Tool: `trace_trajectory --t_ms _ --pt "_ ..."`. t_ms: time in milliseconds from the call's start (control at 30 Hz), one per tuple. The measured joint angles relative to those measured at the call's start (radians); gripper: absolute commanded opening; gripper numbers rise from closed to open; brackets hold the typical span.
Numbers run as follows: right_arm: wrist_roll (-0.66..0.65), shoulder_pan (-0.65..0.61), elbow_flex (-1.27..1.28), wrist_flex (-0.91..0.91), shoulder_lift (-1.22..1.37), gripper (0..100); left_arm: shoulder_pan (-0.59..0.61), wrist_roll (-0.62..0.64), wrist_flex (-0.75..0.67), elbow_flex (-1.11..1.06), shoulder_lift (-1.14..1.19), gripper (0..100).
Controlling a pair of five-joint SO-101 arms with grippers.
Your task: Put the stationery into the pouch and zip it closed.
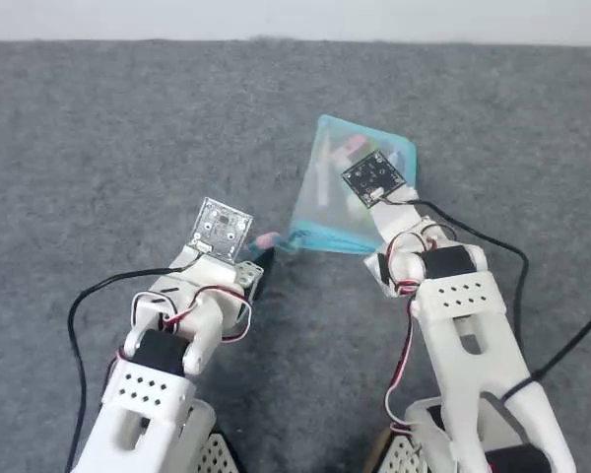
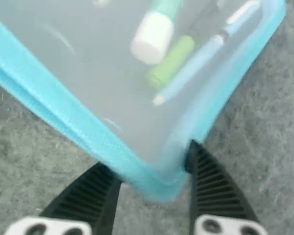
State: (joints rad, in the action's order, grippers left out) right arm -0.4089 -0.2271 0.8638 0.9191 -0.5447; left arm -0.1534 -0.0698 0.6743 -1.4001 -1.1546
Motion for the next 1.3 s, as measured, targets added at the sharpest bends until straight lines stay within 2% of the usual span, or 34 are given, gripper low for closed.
trace_trajectory --t_ms 300,500,600,933,1000,1233,1300 --pt "0.011 0.0 0.0 0.021 -0.012 21.8 0.002 0.0 0.0 0.0 -0.037 19" --pt "0.032 -0.051 0.002 0.153 -0.149 33.8 0.002 0.0 0.046 -0.026 -0.218 19" --pt "0.052 -0.084 0.026 0.198 -0.21 34.0 0.002 0.0 0.068 -0.068 -0.299 19" --pt "0.058 -0.086 0.107 0.173 -0.405 33.7 0.002 0.0 0.068 -0.143 -0.456 19" --pt "0.058 -0.086 0.161 0.149 -0.453 29.9 0.002 0.0 0.068 -0.155 -0.471 19" --pt "0.058 -0.089 0.256 0.126 -0.649 2.9 0.002 0.0 0.068 -0.226 -0.609 19" --pt "0.058 -0.071 0.287 0.126 -0.71 0.9 0.002 0.0 0.068 -0.259 -0.643 19"
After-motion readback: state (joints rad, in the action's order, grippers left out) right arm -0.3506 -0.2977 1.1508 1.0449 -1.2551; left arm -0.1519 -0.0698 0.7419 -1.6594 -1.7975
